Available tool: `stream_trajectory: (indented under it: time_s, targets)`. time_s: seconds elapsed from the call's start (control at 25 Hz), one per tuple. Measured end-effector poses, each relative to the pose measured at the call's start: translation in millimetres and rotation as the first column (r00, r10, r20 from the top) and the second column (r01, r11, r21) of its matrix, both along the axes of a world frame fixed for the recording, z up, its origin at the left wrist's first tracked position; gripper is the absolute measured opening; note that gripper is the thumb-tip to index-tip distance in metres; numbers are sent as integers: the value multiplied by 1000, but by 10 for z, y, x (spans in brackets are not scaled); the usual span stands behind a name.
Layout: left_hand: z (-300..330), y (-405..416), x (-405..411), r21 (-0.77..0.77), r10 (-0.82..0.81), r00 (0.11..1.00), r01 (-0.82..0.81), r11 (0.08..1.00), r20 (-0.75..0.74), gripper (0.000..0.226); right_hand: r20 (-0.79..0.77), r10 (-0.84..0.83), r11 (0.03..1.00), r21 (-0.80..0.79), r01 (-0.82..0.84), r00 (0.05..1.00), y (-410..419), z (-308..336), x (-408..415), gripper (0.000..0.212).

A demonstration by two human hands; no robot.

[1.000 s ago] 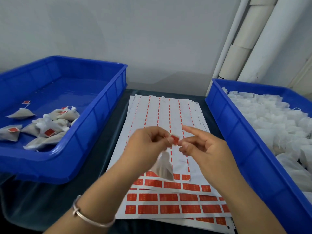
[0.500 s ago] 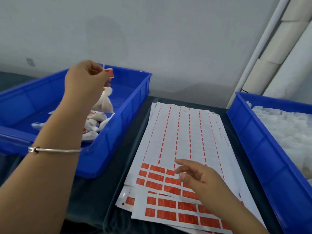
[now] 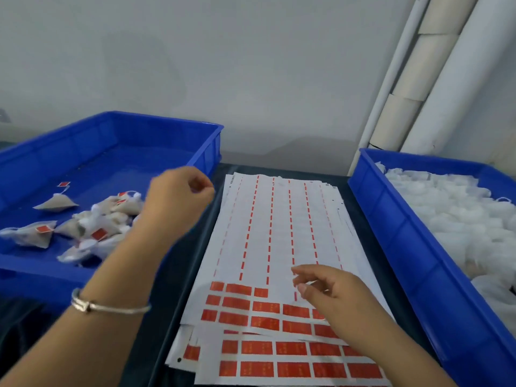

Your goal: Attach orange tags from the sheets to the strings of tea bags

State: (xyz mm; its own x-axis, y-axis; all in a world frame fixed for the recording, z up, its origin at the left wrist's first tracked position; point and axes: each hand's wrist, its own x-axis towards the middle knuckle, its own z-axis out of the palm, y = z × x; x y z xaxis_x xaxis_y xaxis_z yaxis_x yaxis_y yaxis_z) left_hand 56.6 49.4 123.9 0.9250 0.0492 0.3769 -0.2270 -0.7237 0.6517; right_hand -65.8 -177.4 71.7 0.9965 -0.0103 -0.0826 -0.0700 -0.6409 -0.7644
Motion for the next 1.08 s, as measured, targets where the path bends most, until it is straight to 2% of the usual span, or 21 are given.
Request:
stream_trajectory:
  time_s: [0.12, 0.24, 0.32, 0.36, 0.4, 0.44, 0.48, 0.56, 0.64, 0.72, 0.84, 0.92, 1.08]
  targets:
    - [-316, -582, -199, 8, -287, 943, 292, 956, -166, 17, 99, -92, 996, -7, 93, 991, -280, 323, -103, 26]
    - [-658, -1049, -374, 32, -452, 859, 472, 881, -242, 11, 185, -253, 961, -63, 268, 950, -854, 631, -174, 34]
    - [-821, -1273, -466, 49, -508, 820, 538, 842, -265, 8, 110, -397, 874, -258, 412, 911, -1342, 730, -130, 33]
    - [-885, -1363, -498, 58, -528, 801, 564, 824, -281, 11, 42, -444, 799, -434, 416, 895, -1607, 731, -80, 31]
    - [-937, -1449, -519, 68, -545, 783, 587, 806, -301, 13, -54, -461, 720, -606, 338, 886, -1864, 696, -46, 31]
    - [-976, -1509, -530, 78, -552, 769, 603, 794, -322, 15, -177, -444, 665, -723, 191, 878, -2040, 639, -24, 35]
    - [-1001, -1550, -535, 83, -556, 757, 614, 785, -342, 15, -302, -418, 643, -765, 44, 857, -2157, 553, -16, 42]
    - [-1044, -1591, -524, 86, -556, 741, 626, 775, -377, 16, -495, -381, 683, -720, -123, 781, -2315, 334, -17, 49]
    - [-1077, -1603, -514, 101, -548, 737, 628, 772, -395, 17, -563, -364, 734, -664, -143, 742, -2384, 174, -43, 30]
    - [-1092, -1599, -521, 116, -538, 741, 624, 773, -403, 18, -555, -352, 676, -707, -205, 754, -2431, 110, -52, 19]
    - [-1092, -1603, -541, 119, -534, 740, 623, 773, -410, 18, -470, -379, 552, -806, -213, 797, -2492, 90, -27, 47]
    - [-1085, -1615, -564, 115, -537, 739, 625, 773, -408, 18, -407, -399, 495, -850, -181, 822, -2494, 89, -9, 56]
    - [-1098, -1632, -619, 113, -546, 740, 628, 770, -394, 18, -362, -443, 450, -881, -146, 820, -2470, 134, 1, 34]
